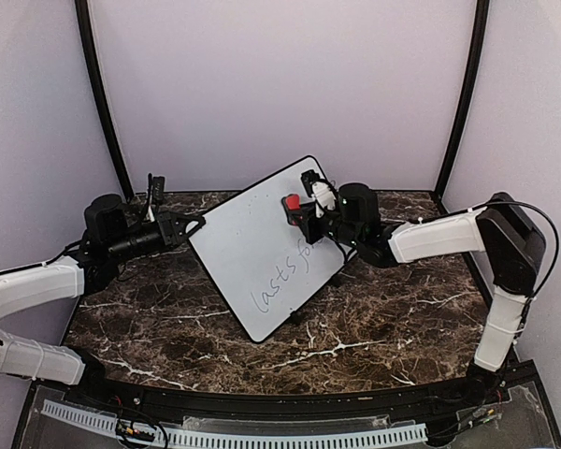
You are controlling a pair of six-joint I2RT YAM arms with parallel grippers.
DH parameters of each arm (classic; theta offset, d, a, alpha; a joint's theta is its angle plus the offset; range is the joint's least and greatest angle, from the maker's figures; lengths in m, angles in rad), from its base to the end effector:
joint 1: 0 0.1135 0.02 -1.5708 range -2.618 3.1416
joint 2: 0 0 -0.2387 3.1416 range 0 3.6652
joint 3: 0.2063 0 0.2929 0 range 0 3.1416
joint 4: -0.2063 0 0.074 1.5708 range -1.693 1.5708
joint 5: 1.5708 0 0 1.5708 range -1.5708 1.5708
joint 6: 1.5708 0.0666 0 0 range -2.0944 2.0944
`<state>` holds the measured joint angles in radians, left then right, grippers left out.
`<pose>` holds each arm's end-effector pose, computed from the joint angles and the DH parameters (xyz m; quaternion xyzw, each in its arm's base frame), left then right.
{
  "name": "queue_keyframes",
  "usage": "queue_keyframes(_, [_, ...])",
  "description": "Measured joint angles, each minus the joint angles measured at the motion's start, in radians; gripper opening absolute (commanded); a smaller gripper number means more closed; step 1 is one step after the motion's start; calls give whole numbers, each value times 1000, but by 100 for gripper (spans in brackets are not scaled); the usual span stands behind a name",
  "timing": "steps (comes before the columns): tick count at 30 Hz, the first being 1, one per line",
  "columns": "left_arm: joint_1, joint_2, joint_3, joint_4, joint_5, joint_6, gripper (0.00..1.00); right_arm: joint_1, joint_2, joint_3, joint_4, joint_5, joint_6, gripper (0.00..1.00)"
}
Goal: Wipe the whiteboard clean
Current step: Erase the whiteboard at the center of the board.
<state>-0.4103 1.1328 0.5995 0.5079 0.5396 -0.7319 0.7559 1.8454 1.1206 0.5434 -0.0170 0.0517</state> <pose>0.2864 -0.1619 0.2323 0.0732 0.7110 -0.5243 0.4629 0.3466 0.3283 0.1727 -0.2700 0.7192 0.2575 0.5861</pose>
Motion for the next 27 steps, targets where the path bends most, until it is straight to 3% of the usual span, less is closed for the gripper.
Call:
queue_keyframes(8, [0,0,0,0,1,-6,0,3,-19,-57,23,33,12,18])
queue_keyframes(19, [0,0,0,2,3,3,0,-14,48,202,-122,72,-29,19])
queue_keyframes(27, [0,0,0,0,-3,2,0,-27,10,51,-68,74,-36,19])
